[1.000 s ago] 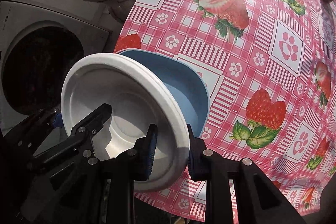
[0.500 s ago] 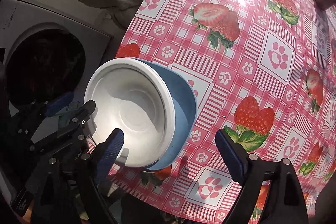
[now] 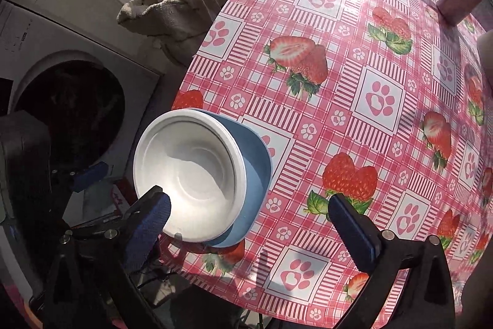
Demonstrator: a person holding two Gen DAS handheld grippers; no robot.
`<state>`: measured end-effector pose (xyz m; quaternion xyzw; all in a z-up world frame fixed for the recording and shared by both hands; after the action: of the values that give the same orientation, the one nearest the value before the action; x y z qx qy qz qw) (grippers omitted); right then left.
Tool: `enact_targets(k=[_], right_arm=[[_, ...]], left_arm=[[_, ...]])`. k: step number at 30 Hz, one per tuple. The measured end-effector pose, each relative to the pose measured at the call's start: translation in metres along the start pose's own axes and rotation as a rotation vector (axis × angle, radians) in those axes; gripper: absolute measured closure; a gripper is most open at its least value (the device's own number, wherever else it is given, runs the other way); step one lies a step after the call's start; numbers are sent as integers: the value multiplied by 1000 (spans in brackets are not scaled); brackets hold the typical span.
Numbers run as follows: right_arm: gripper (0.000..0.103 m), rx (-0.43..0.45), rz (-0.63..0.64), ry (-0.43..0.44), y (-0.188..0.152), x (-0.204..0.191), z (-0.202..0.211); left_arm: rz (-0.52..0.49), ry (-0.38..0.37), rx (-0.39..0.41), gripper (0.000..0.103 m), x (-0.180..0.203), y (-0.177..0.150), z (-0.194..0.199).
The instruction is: Organize plates and bowls
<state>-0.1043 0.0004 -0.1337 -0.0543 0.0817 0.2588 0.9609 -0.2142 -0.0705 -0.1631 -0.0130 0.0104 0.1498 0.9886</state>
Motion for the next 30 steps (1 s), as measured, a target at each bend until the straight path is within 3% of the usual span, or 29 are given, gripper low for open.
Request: enact_targets(k=[30], right_arm=[[0,-26,-33,31,-5,-1,-3]], left_arm=[[-30,38,-1,22,4,-5,6]])
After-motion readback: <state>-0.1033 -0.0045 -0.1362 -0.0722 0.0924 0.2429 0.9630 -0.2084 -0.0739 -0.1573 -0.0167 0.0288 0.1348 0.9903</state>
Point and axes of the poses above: each gripper's, at about its wrist camera, not at the fingertips, and z roughly against the way its jaws point, x to its right, y to its top, the point moved 9 cm from there along -z, roughly the way its jaws point, and after that the axes turned 3 degrees about -x, right-handed, at the moved point
